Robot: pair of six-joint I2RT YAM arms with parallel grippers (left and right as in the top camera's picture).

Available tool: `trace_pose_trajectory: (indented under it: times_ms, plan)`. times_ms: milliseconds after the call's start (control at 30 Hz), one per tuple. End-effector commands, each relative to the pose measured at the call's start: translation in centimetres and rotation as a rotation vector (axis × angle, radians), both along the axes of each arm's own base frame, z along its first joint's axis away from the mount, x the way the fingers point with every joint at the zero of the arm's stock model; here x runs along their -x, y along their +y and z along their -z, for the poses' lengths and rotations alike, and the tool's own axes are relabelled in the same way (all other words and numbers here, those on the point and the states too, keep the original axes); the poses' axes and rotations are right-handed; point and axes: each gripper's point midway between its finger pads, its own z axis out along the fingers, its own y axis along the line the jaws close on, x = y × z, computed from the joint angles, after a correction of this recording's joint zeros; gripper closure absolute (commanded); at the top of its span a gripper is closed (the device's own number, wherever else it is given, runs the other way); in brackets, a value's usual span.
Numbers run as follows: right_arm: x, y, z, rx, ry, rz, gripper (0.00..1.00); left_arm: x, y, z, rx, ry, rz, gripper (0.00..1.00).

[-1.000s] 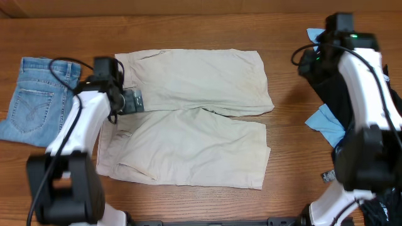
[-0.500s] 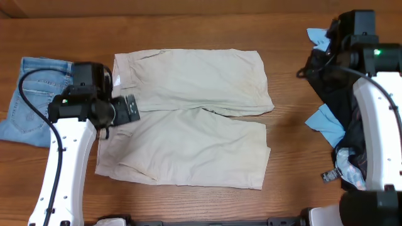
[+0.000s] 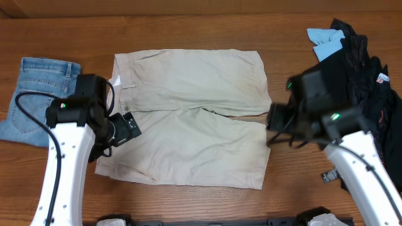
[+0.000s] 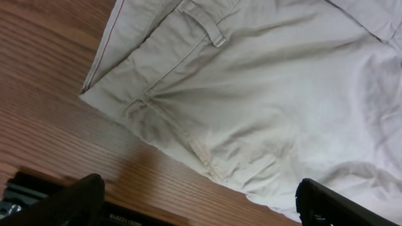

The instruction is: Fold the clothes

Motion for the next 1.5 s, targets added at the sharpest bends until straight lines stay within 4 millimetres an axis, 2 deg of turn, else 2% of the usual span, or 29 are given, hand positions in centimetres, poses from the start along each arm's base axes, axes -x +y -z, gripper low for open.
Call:
trace_pose_trajectory:
  times_ms: [0,133,333,567,667,800,967,1100,1300,1467]
  plan:
    - [2.8,2.0,2.6,-0.064,0.090,-0.028,0.34,1.2,0.4,-0.5,-0.008,-0.048,-0.109,0.00]
    - [6.4,3.2,6.3,-0.101,0.242,-0.027,0.35,2.5,0.4,0.1,-0.008,-0.079,-0.149,0.00]
    - [11.6,3.9,10.0,-0.103,0.427,-0.012,0.42,3.8,0.3,1.5,-0.002,-0.067,-0.183,0.00]
    - [15.5,5.8,11.3,-0.004,0.454,-0.153,0.42,4.0,0.4,2.7,0.021,-0.053,-0.232,0.00]
    - [15.6,5.7,11.6,0.066,0.404,-0.117,0.38,4.4,0.8,3.4,0.037,-0.037,-0.267,0.00]
    - [15.1,6.2,11.6,0.083,0.348,-0.139,0.38,4.5,1.9,4.3,0.052,-0.038,-0.344,0.00]
    - [14.4,5.8,11.7,0.110,0.313,-0.132,0.37,4.4,3.4,5.5,0.078,-0.055,-0.438,0.00]
    - [14.1,5.7,11.7,0.120,0.295,-0.132,0.37,4.5,4.5,7.2,0.075,-0.072,-0.497,0.00]
    - [14.0,5.8,11.7,0.115,0.291,-0.132,0.37,5.5,5.5,10.9,0.068,-0.080,-0.561,0.02]
    - [13.9,5.8,11.7,0.118,0.287,-0.132,0.37,6.2,6.8,12.3,0.008,-0.086,-0.595,0.07]
